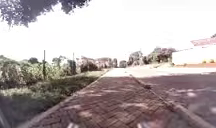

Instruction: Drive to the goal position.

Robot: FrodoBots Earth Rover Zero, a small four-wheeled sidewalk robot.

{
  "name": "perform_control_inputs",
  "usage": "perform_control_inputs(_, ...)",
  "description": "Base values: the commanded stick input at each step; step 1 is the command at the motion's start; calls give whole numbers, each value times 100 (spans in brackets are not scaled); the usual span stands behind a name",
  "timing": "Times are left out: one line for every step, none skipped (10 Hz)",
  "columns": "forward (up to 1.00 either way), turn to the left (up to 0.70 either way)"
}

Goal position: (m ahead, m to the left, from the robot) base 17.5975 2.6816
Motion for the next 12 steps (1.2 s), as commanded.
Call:
perform_control_inputs(100,-4)
perform_control_inputs(100,-38)
perform_control_inputs(100,-40)
perform_control_inputs(100,-2)
perform_control_inputs(100,0)
perform_control_inputs(100,0)
perform_control_inputs(100,0)
perform_control_inputs(100,0)
perform_control_inputs(100,0)
perform_control_inputs(100,0)
perform_control_inputs(100,0)
perform_control_inputs(100,0)
